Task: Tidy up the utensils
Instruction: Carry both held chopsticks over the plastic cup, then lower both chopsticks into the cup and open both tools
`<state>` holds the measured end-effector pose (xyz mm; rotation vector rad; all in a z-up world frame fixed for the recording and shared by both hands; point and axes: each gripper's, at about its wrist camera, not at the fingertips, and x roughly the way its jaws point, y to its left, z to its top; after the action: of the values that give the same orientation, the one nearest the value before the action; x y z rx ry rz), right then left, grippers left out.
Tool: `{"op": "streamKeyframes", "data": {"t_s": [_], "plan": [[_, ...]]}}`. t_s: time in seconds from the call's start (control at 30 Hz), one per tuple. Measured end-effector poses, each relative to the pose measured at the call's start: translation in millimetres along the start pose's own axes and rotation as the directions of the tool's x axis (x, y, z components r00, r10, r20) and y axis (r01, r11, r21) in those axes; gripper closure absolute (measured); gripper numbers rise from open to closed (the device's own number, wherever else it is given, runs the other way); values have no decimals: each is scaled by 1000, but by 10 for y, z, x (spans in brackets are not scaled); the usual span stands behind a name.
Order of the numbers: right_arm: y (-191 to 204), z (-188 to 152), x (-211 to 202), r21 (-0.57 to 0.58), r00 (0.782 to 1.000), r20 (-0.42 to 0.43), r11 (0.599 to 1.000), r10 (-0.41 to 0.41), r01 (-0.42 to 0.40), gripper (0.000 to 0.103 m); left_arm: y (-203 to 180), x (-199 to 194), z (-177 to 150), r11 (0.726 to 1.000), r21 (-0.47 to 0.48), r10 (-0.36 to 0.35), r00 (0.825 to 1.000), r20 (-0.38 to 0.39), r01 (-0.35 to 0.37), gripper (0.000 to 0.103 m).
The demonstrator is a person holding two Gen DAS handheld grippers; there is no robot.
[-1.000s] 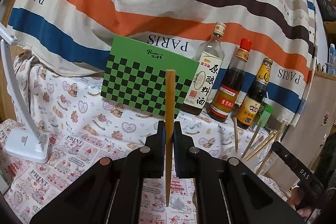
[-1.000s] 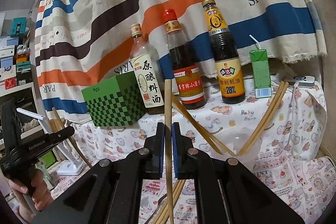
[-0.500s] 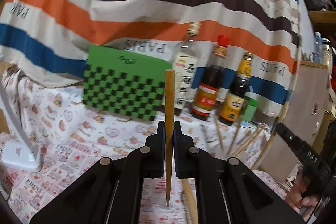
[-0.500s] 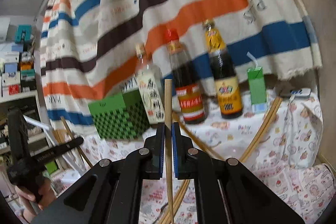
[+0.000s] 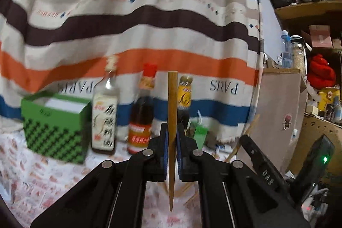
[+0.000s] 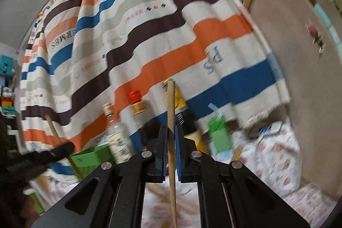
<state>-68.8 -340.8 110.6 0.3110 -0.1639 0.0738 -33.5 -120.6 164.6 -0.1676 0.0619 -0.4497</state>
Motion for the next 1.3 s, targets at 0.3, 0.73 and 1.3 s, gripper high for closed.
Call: {"op": "streamKeyframes", "data": {"t_s": [0.3, 0.73, 1.3], "plan": [[-232, -23, 257, 17, 988, 82, 991, -131, 130, 96, -262, 668, -152, 1000, 5, 9, 1000, -7, -9, 97], [-492, -430, 592, 5, 975, -208, 997, -78, 81, 96, -123, 1122, -615, 999, 28, 47, 984, -172, -43, 97], [-726, -638, 779, 89, 927, -376, 995, -6, 43, 96, -216, 1553, -743, 994, 94, 81, 921, -382, -49, 97]]}}
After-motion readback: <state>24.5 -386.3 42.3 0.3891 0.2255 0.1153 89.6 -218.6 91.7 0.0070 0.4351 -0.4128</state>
